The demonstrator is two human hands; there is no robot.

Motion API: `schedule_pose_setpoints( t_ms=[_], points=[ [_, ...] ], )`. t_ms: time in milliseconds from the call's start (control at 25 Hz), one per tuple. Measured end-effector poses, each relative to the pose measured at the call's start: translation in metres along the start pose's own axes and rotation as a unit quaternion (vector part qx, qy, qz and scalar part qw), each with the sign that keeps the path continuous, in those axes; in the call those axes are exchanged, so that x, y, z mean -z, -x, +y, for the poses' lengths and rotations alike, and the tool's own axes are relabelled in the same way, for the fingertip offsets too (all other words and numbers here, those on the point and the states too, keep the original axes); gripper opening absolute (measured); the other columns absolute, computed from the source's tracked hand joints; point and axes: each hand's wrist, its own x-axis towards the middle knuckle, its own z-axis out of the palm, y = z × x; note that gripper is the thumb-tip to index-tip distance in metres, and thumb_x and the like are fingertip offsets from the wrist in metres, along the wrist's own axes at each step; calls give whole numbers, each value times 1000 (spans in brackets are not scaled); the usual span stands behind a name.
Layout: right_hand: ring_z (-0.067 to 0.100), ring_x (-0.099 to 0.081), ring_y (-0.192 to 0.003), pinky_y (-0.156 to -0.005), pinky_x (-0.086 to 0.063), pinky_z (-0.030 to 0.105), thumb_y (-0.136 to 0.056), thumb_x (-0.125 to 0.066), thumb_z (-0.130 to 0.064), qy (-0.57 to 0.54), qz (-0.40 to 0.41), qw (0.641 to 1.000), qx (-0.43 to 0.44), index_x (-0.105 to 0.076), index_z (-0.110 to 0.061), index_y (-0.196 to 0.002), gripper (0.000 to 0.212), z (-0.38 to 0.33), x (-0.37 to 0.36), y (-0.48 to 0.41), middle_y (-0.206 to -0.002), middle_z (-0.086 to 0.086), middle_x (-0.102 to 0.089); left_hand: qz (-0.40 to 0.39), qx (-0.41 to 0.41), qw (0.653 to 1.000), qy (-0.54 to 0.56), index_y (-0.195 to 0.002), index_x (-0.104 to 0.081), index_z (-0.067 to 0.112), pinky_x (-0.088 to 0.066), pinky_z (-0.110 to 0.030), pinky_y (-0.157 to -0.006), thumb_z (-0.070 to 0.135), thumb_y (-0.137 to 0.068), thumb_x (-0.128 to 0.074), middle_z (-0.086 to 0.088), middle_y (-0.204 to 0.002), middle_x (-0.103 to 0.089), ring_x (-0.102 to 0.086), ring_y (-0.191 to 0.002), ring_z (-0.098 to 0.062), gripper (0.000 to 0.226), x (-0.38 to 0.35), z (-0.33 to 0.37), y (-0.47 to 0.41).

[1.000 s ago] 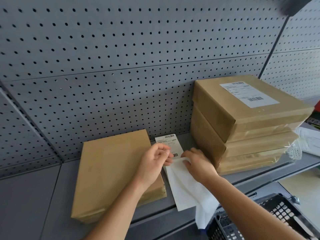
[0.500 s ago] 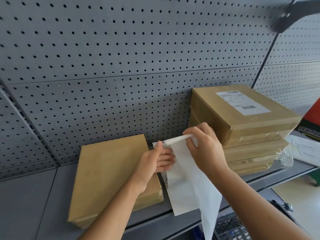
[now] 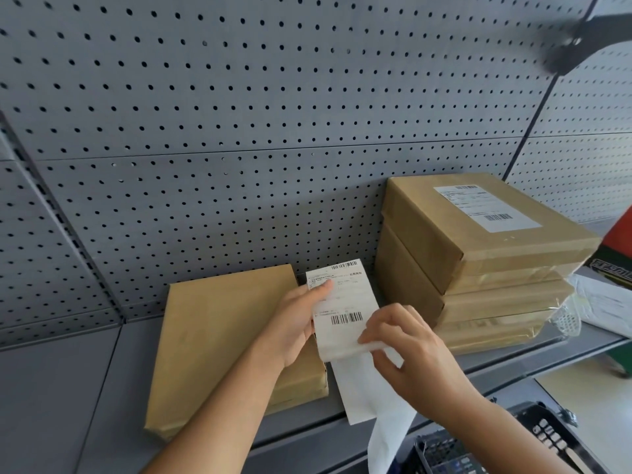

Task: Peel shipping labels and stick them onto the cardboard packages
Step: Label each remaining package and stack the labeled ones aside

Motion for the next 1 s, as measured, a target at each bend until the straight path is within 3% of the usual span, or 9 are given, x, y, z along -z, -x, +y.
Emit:
schedule_pose_setpoints(
  t_ms=[80,160,240,360,480,600,840,920,1000],
  points=[
    [5,-50,-110,-89,-47,28,-86,-66,-35,3,-60,998,10,-66,-35,-104,19,3,2,8,-112,-19,-53,31,-15,999,-7,-126,-70,8,-56,-48,-99,15,-102,-58,-10,-116,-78,-74,-109,-28,27,0,-1,-4],
    [-1,-46,-119,-98,-41,24,-84,-64,-58,-21,-130,991,-11,-64,-41,-113,33,4,8,13,-119,-26,-51,47,-27,998,-21,-123,-70,10,-57,-48,-97,9,-101,-59,-9,-114,-79,-74,-108,-29,25,1,-3,-6],
    [-1,-48,-120,-100,-41,23,-87,-55,-65,-71,-139,987,-43,-65,-38,-116,41,6,13,10,-119,-28,-53,37,-42,997,-44,-122,-70,15,-57,-50,-96,7,-100,-59,-8,-115,-78,-73,-109,-31,26,1,-5,-5],
    [4,-54,-114,-92,-52,30,-95,-52,-47,-78,-41,993,-79,-67,-28,-114,31,17,7,-13,-116,-20,-56,3,-57,995,-82,-127,-64,22,-59,-51,-92,6,-100,-60,-7,-116,-78,-74,-107,-29,31,-1,-9,-1],
    [12,-54,-110,-86,-55,35,-95,-60,-27,-1,23,994,-104,-66,-22,-118,25,24,-9,-43,-118,-8,-57,-17,-59,993,-104,-126,-65,23,-60,-49,-92,2,-99,-61,-8,-113,-78,-75,-105,-28,35,-5,-12,-1],
    [19,-54,-102,-81,-54,38,-92,-65,-22,55,59,994,-75,-67,-20,-117,26,22,-19,-64,-111,-2,-58,-18,-56,990,-129,-124,-69,23,-58,-51,-96,0,-99,-57,-8,-109,-78,-75,-104,-25,36,-7,-12,0],
    [20,-49,-101,-86,-44,37,-92,-67,-25,99,47,993,-41,-71,-27,-113,22,19,-21,-78,-101,-6,-59,-51,-56,991,-114,-119,-76,17,-42,-58,-109,1,-100,-45,-26,-120,-70,-65,-106,-29,40,1,-12,0],
    [19,-48,-101,-87,-40,36,-91,-67,-22,94,38,994,-51,-71,-28,-111,22,19,-19,-80,-100,-6,-57,-57,-48,995,-65,-124,-73,8,-44,-52,-109,16,-105,-47,-25,-123,-69,-63,-108,-27,33,2,-9,-2],
    [19,-48,-97,-85,-39,34,-90,-67,-19,89,38,994,-53,-70,-28,-108,20,18,-18,-79,-100,-6,-57,-46,-36,998,-37,-124,-72,4,-49,-48,-102,34,-107,-47,-21,-120,-71,-64,-105,-26,43,1,-8,-6]
  ],
)
